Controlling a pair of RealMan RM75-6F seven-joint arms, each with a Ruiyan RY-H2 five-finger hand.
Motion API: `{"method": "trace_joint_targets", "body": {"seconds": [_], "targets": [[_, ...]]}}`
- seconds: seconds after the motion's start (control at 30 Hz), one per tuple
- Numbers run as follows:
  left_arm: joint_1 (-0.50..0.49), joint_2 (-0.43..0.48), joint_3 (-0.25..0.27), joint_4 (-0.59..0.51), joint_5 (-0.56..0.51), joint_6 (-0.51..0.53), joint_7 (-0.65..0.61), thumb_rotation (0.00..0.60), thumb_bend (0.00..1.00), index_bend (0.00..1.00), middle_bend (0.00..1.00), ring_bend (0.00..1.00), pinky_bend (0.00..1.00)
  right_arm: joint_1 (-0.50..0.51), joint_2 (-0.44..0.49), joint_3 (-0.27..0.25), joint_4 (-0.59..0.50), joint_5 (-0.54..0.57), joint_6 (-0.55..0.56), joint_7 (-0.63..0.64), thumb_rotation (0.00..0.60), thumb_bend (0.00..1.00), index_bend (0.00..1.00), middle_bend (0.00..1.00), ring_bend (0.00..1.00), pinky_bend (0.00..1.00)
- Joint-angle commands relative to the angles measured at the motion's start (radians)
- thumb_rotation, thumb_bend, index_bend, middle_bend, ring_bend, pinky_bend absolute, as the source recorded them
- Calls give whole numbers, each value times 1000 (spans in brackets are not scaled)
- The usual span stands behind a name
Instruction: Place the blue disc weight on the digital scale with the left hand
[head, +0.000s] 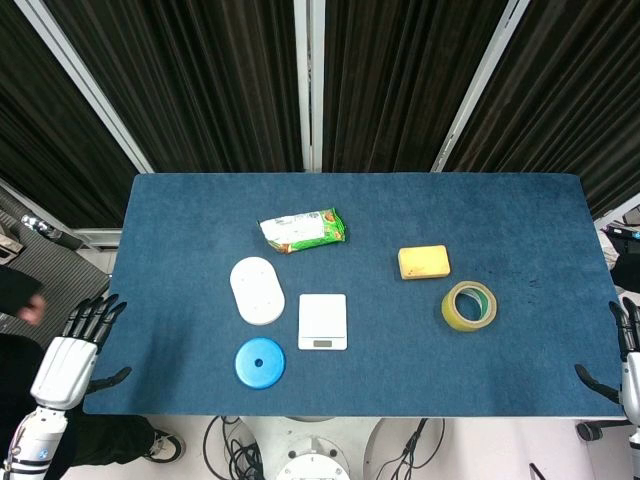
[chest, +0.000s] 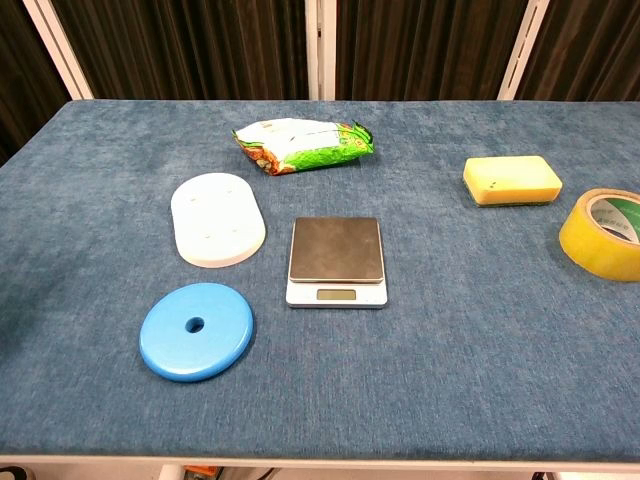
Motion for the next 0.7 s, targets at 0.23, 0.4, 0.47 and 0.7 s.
{"method": "trace_joint_targets", "body": {"seconds": [0.23,0.4,0.47,0.7], "targets": [[-2,5,6,-21,11,-7,22,600,112,73,22,0,2,0,-2,4,12,-6,-11,17,600,59,0,0,0,0],[-20,8,11,-46,40,-22,47,600,112,73,22,0,2,-6,7,12,9,-5,-4,35,600,59,0,0,0,0],[-37,9,10,-62,58,-38,54,600,113,73,22,0,3,-7,10,18,10,-1,-3,42,600,59,0,0,0,0],[-150,-8,24,-146,141,-175,28,600,135,73,25,0,3,-5,12,30,15,19,-24,60,600,66,0,0,0,0]]}}
